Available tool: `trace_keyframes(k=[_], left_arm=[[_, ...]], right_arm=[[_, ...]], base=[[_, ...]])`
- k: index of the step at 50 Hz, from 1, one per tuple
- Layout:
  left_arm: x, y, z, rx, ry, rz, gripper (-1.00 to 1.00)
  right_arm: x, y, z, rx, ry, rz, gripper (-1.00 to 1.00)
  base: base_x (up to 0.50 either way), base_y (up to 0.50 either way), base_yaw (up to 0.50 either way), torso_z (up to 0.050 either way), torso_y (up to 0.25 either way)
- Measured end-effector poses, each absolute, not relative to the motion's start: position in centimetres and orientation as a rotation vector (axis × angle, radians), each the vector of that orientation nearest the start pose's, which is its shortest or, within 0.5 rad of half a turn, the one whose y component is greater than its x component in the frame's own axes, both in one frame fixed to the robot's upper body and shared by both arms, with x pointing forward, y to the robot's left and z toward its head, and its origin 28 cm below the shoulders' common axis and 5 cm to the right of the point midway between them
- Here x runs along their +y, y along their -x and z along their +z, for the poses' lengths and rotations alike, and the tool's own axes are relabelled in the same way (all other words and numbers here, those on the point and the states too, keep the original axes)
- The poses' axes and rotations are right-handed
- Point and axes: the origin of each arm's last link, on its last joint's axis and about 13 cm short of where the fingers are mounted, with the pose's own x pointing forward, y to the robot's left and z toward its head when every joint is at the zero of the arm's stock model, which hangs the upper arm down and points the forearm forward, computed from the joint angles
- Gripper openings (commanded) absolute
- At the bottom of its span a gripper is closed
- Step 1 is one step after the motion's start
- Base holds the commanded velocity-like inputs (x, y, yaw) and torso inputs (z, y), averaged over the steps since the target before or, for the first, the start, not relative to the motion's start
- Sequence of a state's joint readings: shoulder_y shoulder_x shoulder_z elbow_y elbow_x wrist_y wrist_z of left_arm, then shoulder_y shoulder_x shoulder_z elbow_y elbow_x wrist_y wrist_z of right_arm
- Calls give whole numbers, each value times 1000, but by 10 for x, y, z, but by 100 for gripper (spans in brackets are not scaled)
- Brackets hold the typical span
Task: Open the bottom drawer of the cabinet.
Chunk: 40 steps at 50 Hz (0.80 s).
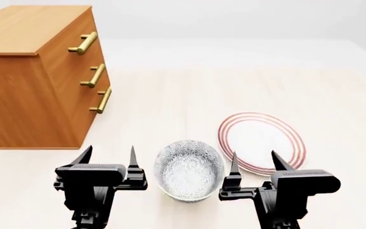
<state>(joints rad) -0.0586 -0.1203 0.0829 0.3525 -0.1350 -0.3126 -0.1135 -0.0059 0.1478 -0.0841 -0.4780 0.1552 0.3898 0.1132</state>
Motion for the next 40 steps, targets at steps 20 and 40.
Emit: trace_keyframes(k=[20,40], left_arm=[[209,-220,78,-81,10,-11,100],[209,-223,78,-54,1,-21,100]], right_arm=[[-102,-201,88,-67,1,38,100],[-102,-203,86,-63,-3,25,100]], base=[[500,0,0,0,1],[100,0,0,0,0]])
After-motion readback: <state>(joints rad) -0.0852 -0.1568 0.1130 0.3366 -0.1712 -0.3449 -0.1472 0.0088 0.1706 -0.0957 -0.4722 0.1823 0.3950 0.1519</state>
